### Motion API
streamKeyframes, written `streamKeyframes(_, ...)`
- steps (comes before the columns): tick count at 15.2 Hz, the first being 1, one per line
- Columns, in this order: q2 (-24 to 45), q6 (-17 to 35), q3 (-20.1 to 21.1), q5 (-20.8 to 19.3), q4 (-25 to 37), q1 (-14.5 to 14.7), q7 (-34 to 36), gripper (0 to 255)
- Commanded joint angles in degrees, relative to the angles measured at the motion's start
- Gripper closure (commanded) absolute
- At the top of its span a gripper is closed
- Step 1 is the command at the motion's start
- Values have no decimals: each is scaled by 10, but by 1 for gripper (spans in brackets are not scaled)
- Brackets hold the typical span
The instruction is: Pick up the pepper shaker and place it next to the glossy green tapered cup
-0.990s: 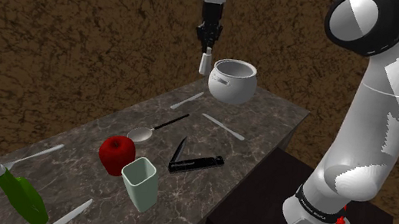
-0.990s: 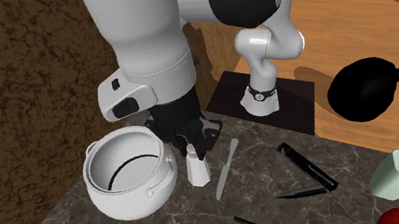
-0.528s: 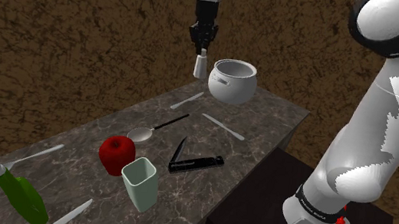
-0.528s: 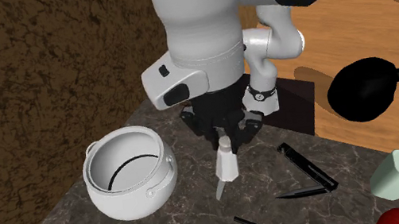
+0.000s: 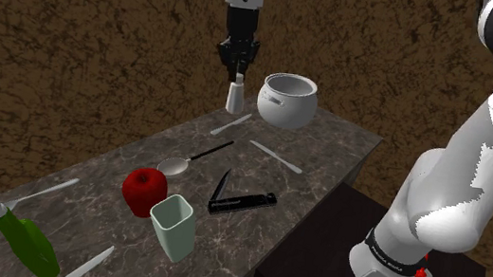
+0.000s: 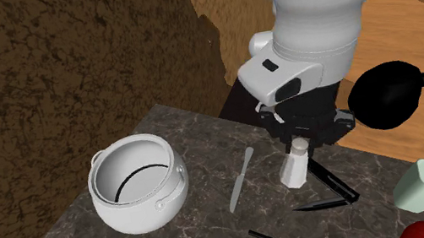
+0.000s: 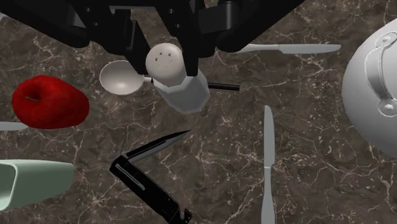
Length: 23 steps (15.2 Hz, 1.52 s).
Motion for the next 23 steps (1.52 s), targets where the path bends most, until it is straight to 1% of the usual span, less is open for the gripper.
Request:
streamKeyframes(1,-12,4,15,2,-14,13,28,255)
streamKeyframes(5,-31,13,46,7,-36,37,82,255)
streamKeyframes(10,-42,22,86,14,-49,66,149,255)
streamKeyframes(14,-40,29,119,19,-47,90,204,255)
streamKeyframes(19,-25,36,159,21,-31,119,273,255)
streamKeyframes(23,-27,66,160,22,-64,120,270,255)
